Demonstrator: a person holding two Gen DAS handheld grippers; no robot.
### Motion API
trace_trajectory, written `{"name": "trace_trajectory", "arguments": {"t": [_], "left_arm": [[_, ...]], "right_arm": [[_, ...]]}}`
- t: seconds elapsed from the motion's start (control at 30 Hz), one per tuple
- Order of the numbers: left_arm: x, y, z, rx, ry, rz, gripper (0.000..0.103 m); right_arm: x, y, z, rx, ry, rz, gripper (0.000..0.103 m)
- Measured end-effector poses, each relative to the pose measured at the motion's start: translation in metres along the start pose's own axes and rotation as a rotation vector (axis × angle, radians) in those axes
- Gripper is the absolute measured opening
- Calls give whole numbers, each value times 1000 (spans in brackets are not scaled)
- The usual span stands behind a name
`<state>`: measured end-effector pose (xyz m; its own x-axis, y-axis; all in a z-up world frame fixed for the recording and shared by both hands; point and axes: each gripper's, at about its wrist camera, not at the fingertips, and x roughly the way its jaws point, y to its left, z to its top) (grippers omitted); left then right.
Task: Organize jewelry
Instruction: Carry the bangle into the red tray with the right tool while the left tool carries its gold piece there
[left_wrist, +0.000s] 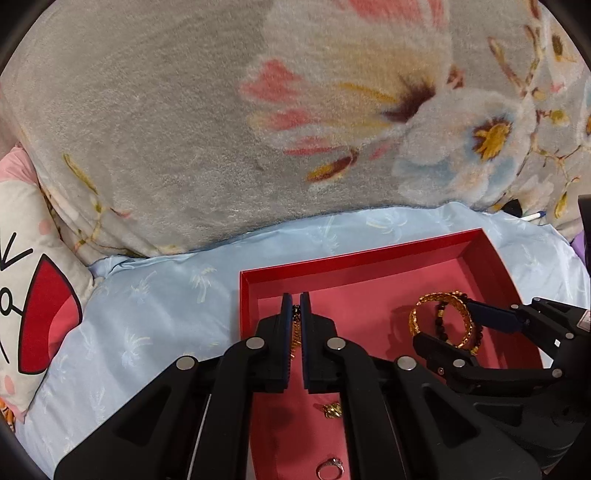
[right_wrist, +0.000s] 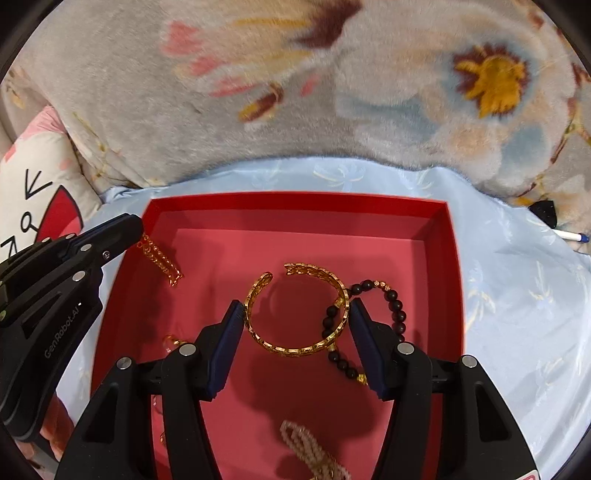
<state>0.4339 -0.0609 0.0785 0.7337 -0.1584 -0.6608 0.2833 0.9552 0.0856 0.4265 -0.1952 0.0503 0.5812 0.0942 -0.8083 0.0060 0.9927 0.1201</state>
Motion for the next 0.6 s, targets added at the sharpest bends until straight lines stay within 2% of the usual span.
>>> {"name": "trace_trajectory", "arguments": {"t": [0.23, 0.43, 0.6], "left_arm": [[16, 5, -2, -19, 29, 18, 4], [17, 12, -6, -45, 23, 34, 6], [10, 16, -10, -70, 13, 26, 19]], "right_arm": [[17, 4, 2, -17, 33, -21, 58], [15, 8, 1, -30, 4, -25, 58], [-4, 4, -1, -25, -64, -12, 58]]}}
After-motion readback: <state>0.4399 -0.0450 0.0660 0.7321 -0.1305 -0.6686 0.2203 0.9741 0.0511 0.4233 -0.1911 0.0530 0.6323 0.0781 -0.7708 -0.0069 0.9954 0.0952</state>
